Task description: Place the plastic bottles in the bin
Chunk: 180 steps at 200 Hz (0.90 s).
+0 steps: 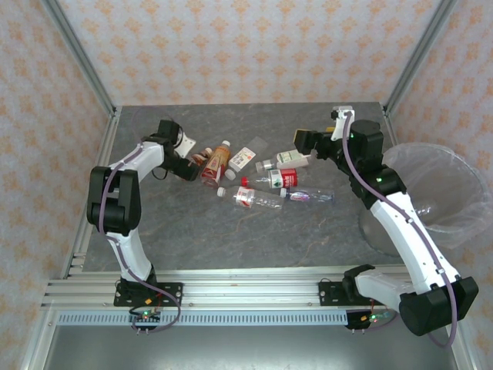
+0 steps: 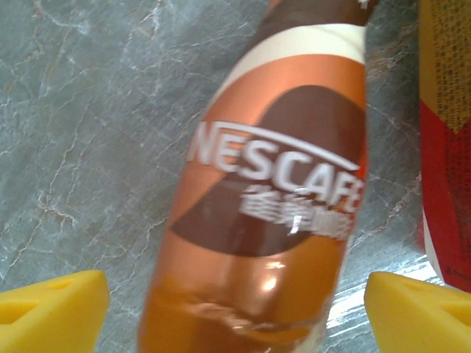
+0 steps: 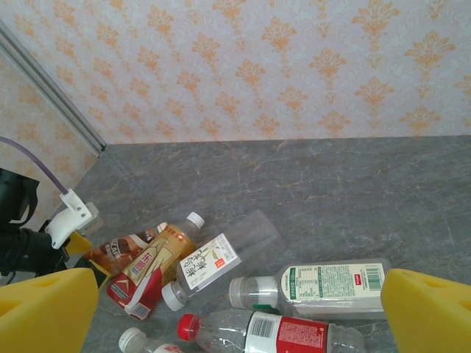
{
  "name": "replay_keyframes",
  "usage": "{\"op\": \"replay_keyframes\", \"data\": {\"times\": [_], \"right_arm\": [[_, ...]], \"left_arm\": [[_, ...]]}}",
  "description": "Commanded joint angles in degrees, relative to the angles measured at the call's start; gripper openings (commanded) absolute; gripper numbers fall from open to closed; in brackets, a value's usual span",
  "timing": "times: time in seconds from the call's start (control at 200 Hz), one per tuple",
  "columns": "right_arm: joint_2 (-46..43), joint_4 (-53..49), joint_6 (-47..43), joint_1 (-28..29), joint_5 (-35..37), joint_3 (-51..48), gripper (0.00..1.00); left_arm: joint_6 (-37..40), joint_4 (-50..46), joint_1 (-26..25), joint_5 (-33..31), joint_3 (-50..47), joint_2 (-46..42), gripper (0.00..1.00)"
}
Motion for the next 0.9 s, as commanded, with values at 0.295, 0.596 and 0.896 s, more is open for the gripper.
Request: {"op": "replay_keyframes", "data": {"times": [0.295,0.596,0.896], "right_arm": [[-1.7,0.5,-1.4,0.4,3.5,-1.6,0.99],[-1.8,1.0,-1.6,0.5,3.8,-2.0,0.99],[-2.3,1.4,-1.5,0.5,4.2,-2.7,0.99]], "left_arm": [[2.6,-5.5,-2.8,-7.3,3.9,7.4,0.84],[2.3,-5.0,-2.7,-7.3,3.5,6.9,0.72],[-0.2,-3.1,-2.1,-0.6,1.6,3.4,0.58]]}}
